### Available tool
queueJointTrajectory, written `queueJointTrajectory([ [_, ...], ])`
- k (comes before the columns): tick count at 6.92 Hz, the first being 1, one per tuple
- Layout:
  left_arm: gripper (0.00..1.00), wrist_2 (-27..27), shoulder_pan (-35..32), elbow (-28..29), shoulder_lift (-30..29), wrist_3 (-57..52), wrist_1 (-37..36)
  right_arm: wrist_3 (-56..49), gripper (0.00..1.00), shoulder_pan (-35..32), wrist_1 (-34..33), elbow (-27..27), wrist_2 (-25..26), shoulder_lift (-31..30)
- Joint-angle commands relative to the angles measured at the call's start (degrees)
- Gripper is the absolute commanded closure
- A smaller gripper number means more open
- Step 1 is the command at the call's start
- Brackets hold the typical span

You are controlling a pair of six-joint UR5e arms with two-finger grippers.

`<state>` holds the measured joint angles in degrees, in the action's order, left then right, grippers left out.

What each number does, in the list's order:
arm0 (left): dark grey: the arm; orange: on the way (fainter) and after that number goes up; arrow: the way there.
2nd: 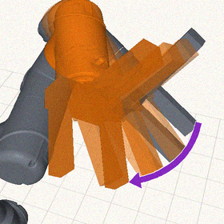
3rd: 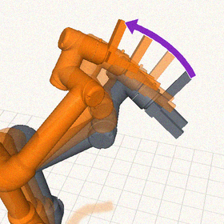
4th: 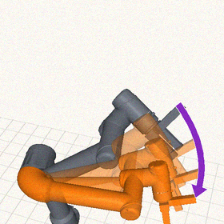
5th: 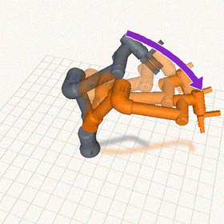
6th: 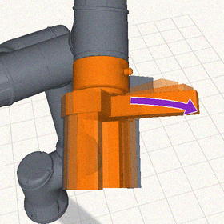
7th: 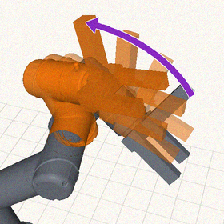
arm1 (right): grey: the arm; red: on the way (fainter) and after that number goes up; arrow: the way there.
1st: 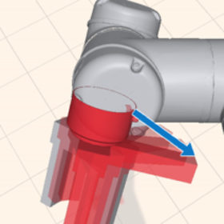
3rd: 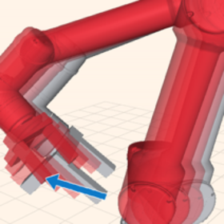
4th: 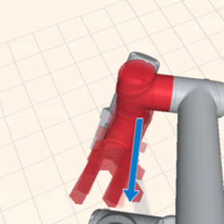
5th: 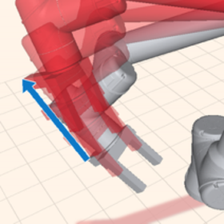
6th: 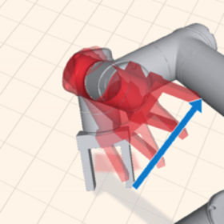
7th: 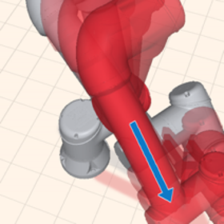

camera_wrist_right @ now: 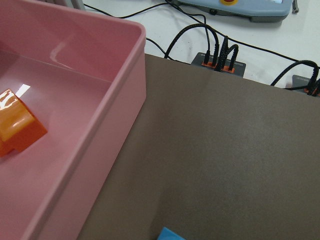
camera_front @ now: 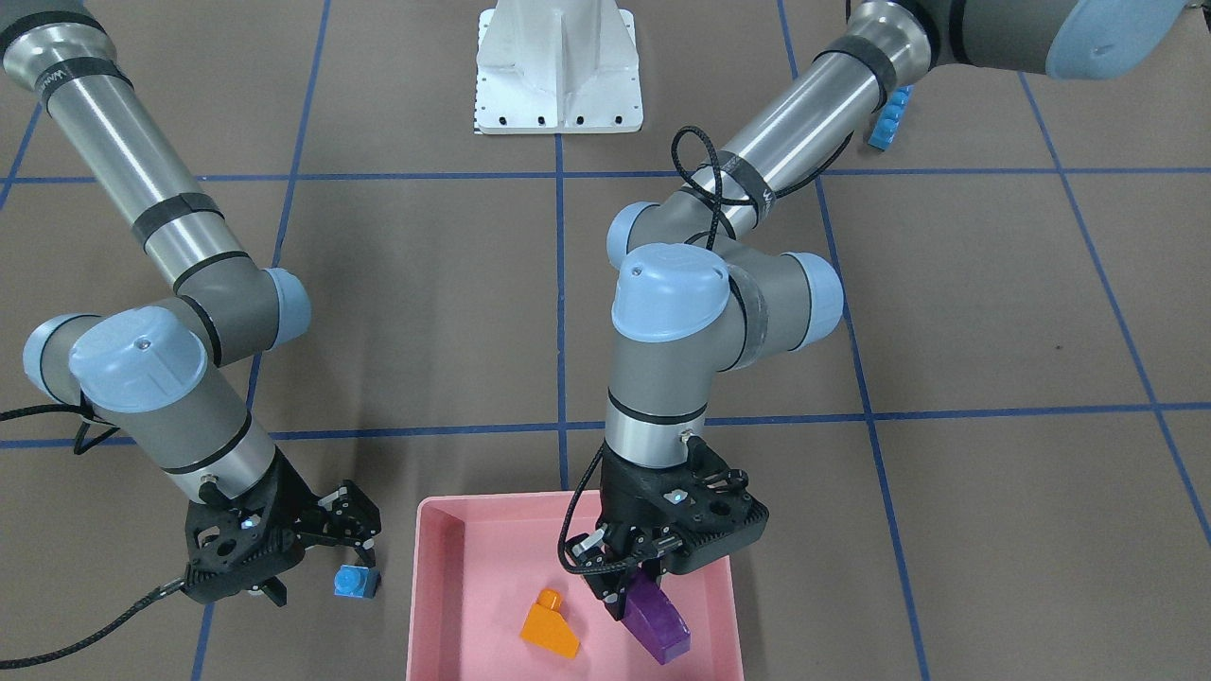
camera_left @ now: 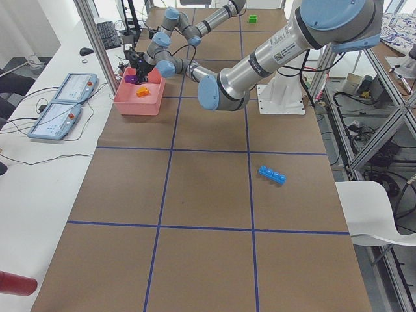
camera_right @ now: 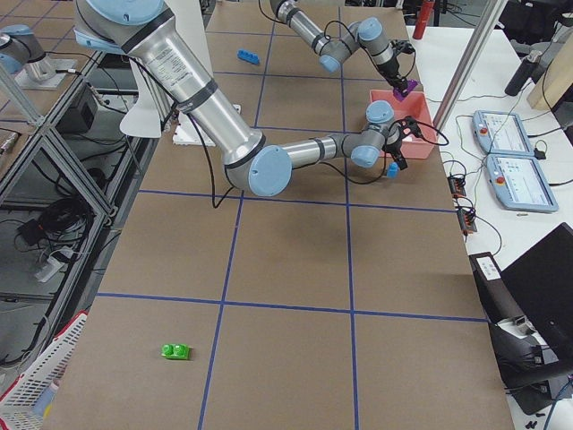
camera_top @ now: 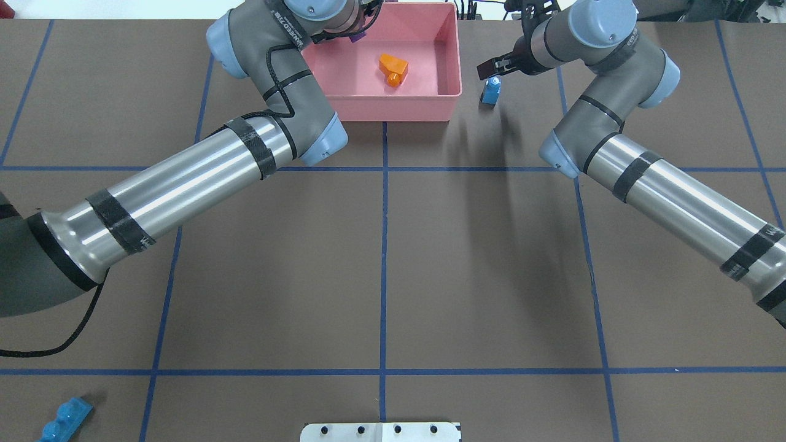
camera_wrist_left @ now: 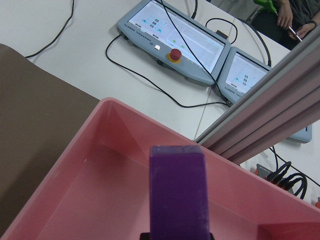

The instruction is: Put all blocks into box

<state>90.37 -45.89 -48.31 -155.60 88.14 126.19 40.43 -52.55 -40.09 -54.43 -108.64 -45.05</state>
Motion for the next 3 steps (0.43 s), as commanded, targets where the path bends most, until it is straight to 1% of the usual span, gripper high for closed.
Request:
queueJointTrajectory([
  [1,0.0,-0.02,-0.08,-0.3,-0.14,-2.95,0.02,-0.08,0.01,0.61,0.02,2.38,0.36,0.75],
  [3,0.0,0.07,-0.25,-1.0,-0.23,-2.89,-0.07,-0.08,0.01,1.31,0.02,3.62,1.24,0.75],
])
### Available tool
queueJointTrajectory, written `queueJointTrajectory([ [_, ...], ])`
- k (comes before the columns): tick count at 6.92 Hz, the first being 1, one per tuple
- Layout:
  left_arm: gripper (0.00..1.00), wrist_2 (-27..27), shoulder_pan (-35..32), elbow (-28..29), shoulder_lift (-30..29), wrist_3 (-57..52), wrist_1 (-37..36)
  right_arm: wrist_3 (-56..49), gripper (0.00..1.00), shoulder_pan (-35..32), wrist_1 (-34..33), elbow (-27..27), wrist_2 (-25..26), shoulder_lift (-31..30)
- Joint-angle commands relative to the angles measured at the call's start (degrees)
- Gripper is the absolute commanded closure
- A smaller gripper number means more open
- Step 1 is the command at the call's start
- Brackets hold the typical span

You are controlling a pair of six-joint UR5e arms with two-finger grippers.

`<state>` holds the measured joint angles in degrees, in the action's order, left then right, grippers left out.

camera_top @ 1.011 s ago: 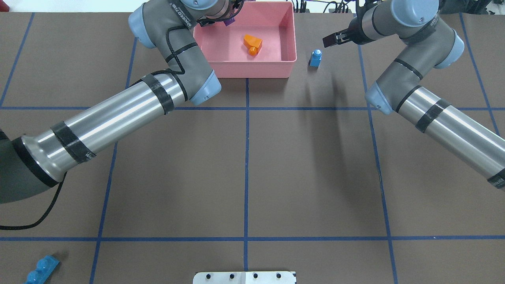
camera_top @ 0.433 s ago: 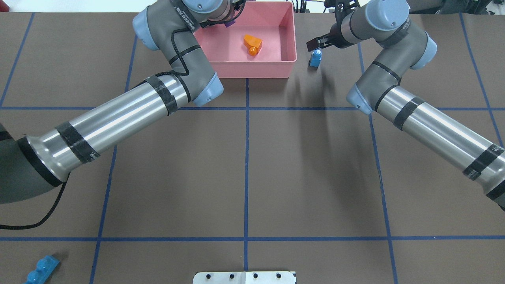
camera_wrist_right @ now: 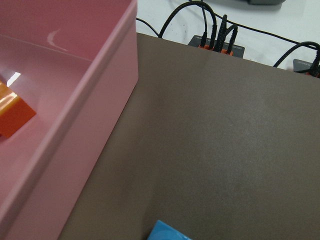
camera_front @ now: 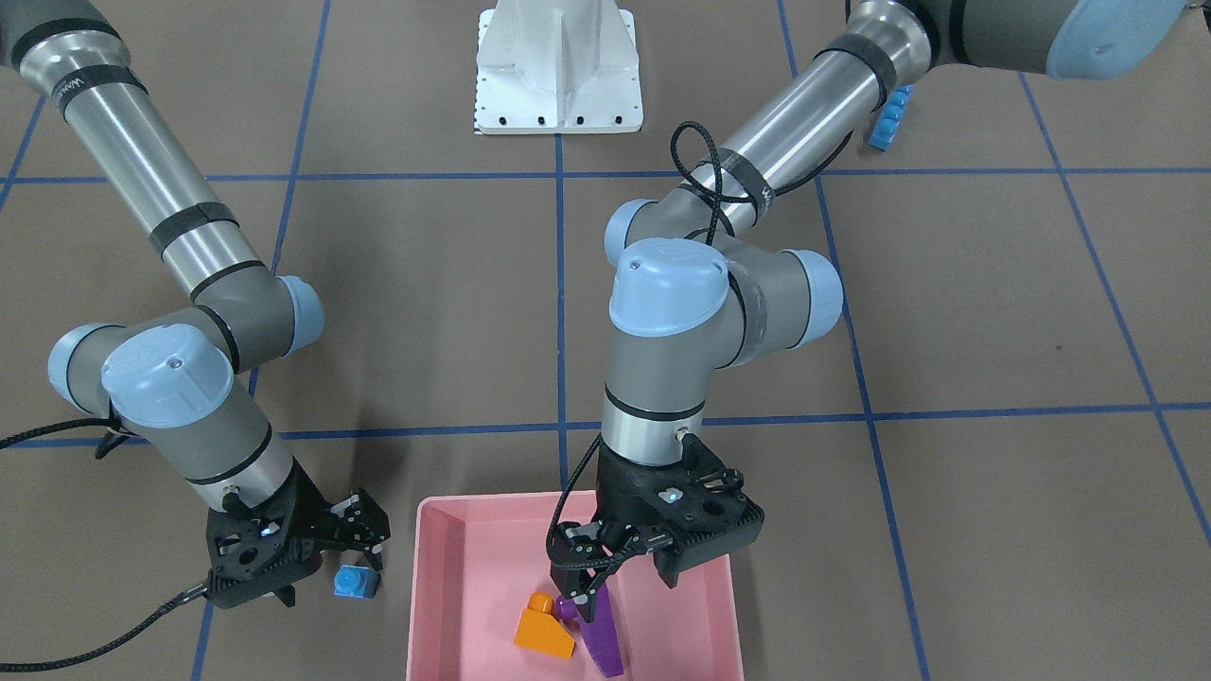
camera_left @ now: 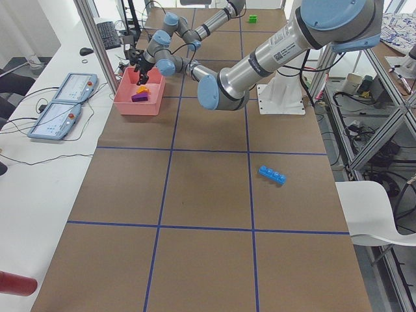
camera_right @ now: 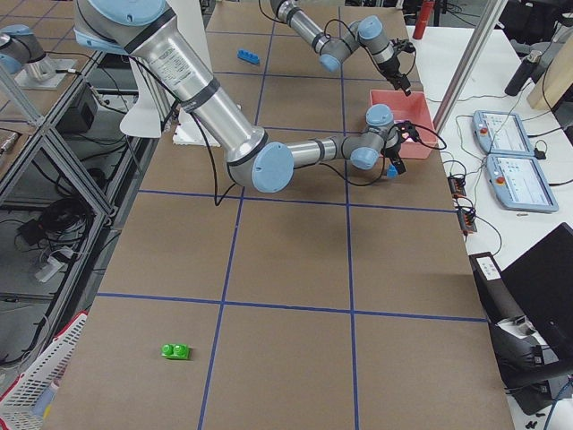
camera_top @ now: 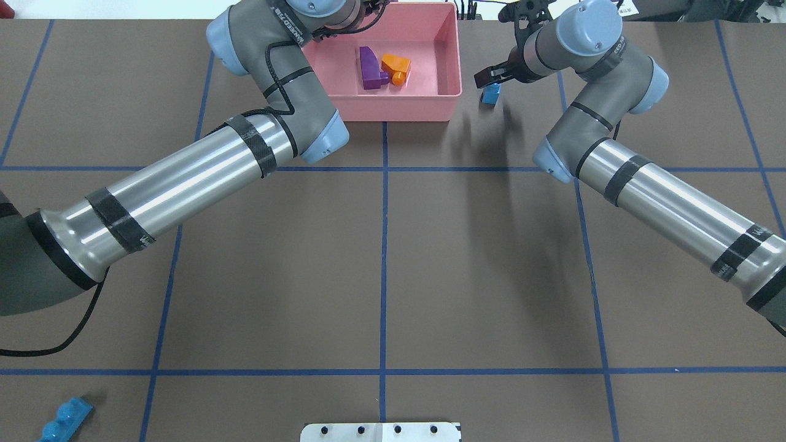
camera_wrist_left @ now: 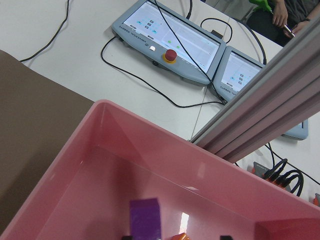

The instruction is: Put all blocks into box

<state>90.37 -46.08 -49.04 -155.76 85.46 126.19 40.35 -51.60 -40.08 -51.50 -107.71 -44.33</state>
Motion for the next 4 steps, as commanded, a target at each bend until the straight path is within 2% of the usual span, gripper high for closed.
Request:
queueJointTrajectory([
  [1,0.0,0.07,-0.24,-1.14,0.02,-0.38,-0.07,0.08,0.02,0.62,0.0,1.22,0.75,0.21],
  [3,0.0,0.07,-0.24,-1.41,0.02,-0.47,-0.24,0.08,0.02,1.67,-0.09,5.86,2.33,3.97],
  [4,0.0,0.07,-0.24,-1.76,0.02,-0.47,-0.33,-0.01,0.04,1.67,0.0,6.4,2.33,4.08],
])
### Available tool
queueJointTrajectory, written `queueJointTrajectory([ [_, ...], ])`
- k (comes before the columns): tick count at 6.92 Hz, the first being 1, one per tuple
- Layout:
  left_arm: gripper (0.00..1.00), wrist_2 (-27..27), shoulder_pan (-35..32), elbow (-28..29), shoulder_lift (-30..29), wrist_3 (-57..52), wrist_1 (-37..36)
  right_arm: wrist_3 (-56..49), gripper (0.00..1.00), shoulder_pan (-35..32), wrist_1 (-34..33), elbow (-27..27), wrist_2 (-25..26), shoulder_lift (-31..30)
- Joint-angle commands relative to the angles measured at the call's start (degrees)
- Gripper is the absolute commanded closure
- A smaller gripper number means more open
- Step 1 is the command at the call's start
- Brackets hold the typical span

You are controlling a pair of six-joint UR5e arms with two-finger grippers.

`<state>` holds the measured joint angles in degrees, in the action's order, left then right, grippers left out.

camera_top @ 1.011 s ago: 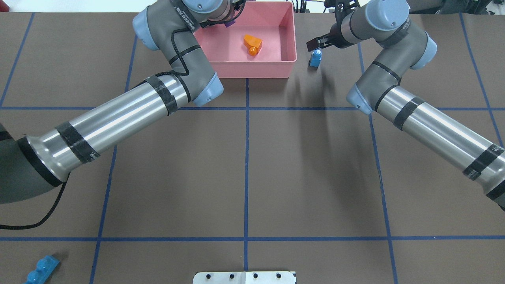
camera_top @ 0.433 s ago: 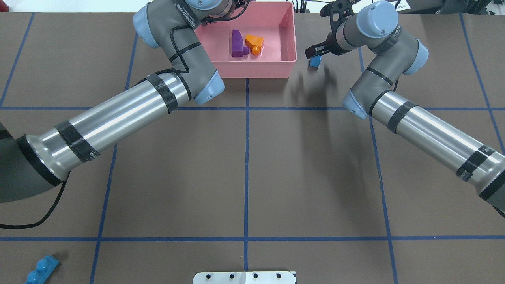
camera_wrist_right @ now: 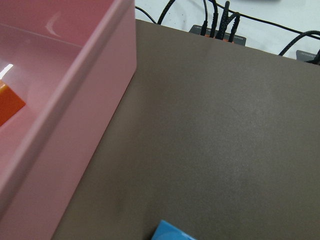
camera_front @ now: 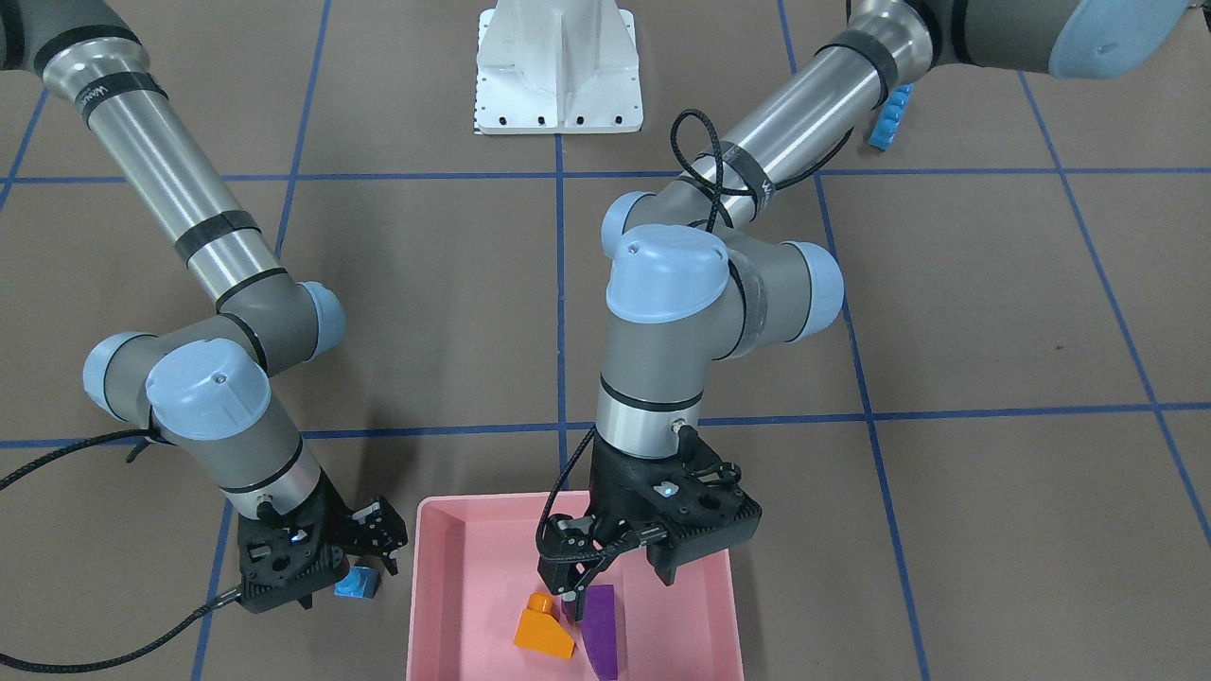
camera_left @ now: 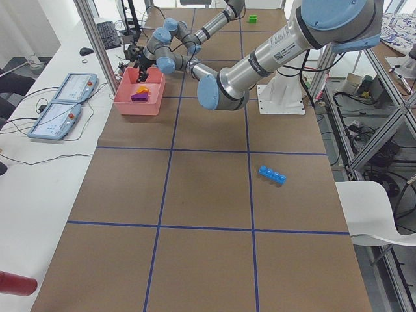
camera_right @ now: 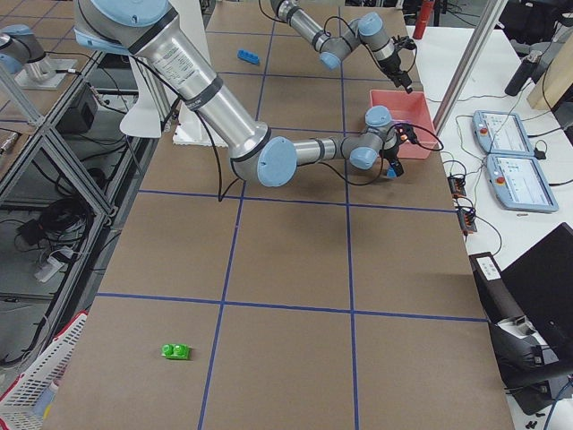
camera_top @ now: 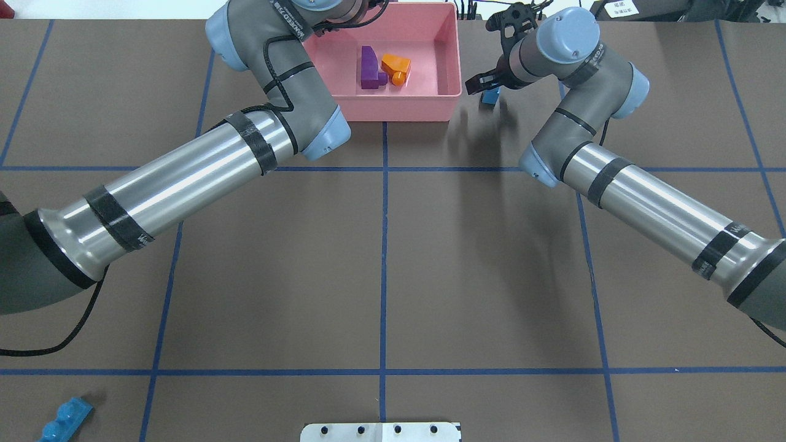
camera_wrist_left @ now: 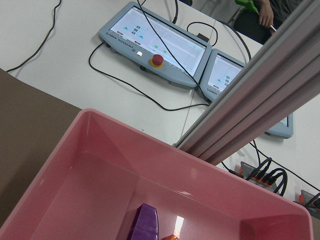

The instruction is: Put all blocks into box

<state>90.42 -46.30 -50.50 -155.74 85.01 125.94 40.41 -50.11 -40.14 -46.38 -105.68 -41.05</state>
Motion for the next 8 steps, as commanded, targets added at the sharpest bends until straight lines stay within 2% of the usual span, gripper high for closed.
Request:
queueJointTrajectory([
  [1,0.0,0.02,-0.02,-0.83,-0.08,0.07,-0.17,-0.07,0.07,0.28,0.06,2.16,0.3,0.79],
  [3,0.0,0.2,-0.02,-0.92,-0.17,0.16,-0.17,0.02,0.12,0.45,0.06,2.34,0.3,0.79],
  [4,0.0,0.28,-0.02,-1.96,-0.17,0.25,-0.26,0.11,0.36,0.45,0.15,2.34,0.21,0.79],
  [5,0.0,0.37,0.33,-2.41,0.09,-0.01,-0.78,0.37,0.84,0.37,0.15,2.34,0.12,0.7],
  [6,0.0,1.94,0.33,-4.76,0.26,-0.19,-4.7,0.37,1.0,0.37,0.15,2.26,0.03,0.79],
  [7,0.0,6.48,-0.02,-10.01,1.31,-2.71,-10.57,0.46,1.0,0.19,0.23,2.0,-0.05,0.79],
  [8,0.0,7.22,-0.28,-17.2,4.63,-4.74,-15.33,0.81,1.0,-0.16,0.24,0.78,-0.23,0.7],
])
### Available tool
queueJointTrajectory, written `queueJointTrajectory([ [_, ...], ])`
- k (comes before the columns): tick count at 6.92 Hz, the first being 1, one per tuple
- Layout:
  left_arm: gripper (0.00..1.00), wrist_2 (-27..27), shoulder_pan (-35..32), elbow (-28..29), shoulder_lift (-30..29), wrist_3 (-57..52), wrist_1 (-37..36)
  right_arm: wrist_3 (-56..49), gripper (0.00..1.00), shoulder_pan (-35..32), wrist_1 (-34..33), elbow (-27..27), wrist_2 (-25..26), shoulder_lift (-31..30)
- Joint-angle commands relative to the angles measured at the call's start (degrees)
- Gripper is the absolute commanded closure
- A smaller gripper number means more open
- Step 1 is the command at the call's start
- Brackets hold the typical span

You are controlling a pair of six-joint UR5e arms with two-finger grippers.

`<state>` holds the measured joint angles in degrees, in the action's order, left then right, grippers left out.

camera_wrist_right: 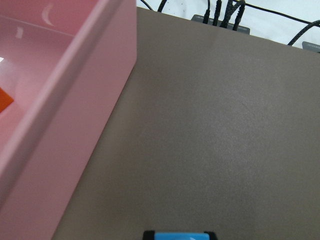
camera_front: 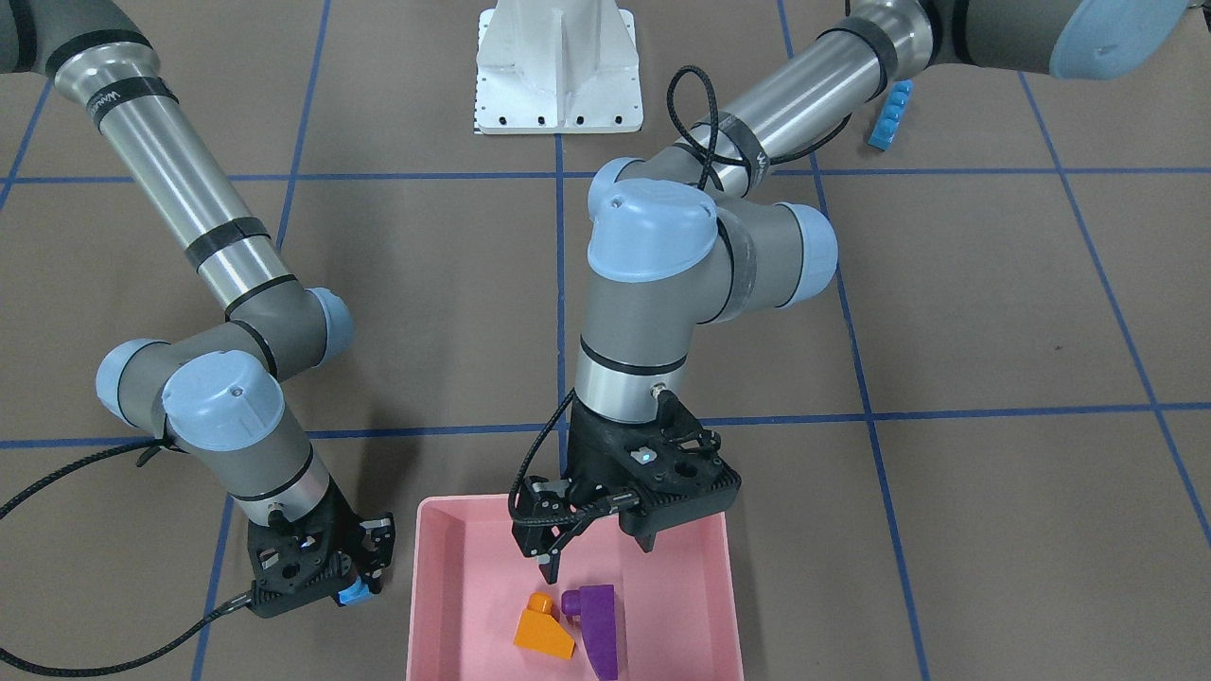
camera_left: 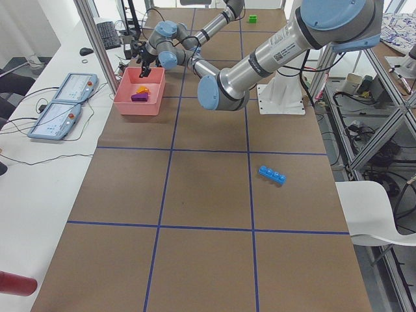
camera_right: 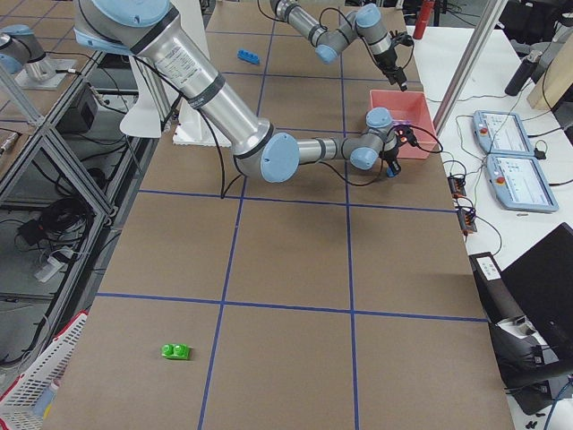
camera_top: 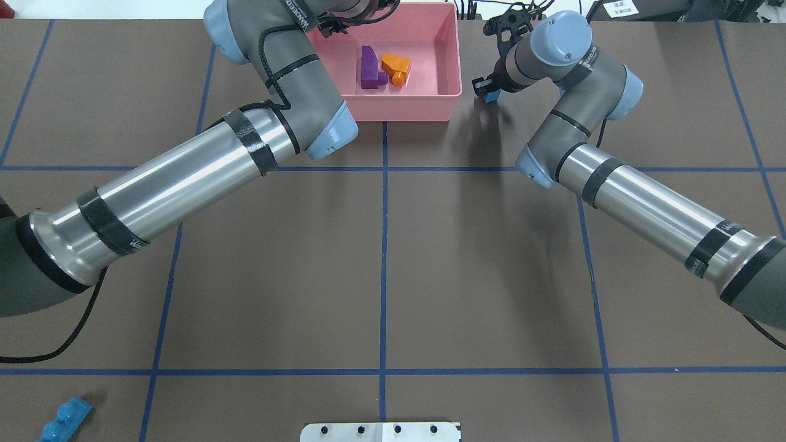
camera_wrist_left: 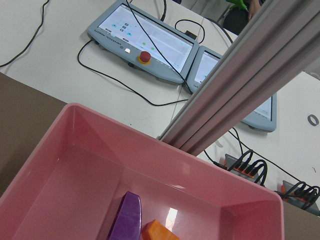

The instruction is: Put all blocks into box

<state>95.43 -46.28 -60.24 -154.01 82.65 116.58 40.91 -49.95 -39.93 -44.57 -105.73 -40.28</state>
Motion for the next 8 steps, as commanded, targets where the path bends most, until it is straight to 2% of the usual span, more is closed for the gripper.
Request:
queueJointTrajectory([
  [1,0.0,4.3,-0.57,-17.71,8.67,-4.24,-10.8,1.09,1.0,-0.67,-0.06,-2.79,-0.26,-0.15],
  [2,0.0,7.02,-0.66,-29.47,16.47,-6.95,-15.46,1.53,1.0,-0.94,-0.14,-4.2,-0.87,-0.41],
  [3,0.0,7.57,-0.66,-40.38,25.69,-10.29,-18.81,1.36,1.0,-1.9,-1.28,-6.91,-2.79,-0.76],
  [4,0.0,8.71,-0.57,-46.92,32.91,-11.54,-19.28,0.67,1.0,-3.91,-6.16,-13.2,-6.12,-3.46],
  [6,0.0,10.21,-0.66,-51.28,41.13,-13.22,-19.2,0.4,1.0,-6.21,-12.95,-23.24,-8.08,-7.25],
  [7,0.0,11.6,-0.66,-52.17,44.21,-14.7,-19.2,0.4,1.0,-6.65,-15.24,-25.11,-7.83,-6.66],
  [8,0.0,13.53,-0.74,-56.09,49.37,-20.81,-19.28,1.53,1.0,-6.57,-14.91,-25.22,-7.82,-5.35],
])
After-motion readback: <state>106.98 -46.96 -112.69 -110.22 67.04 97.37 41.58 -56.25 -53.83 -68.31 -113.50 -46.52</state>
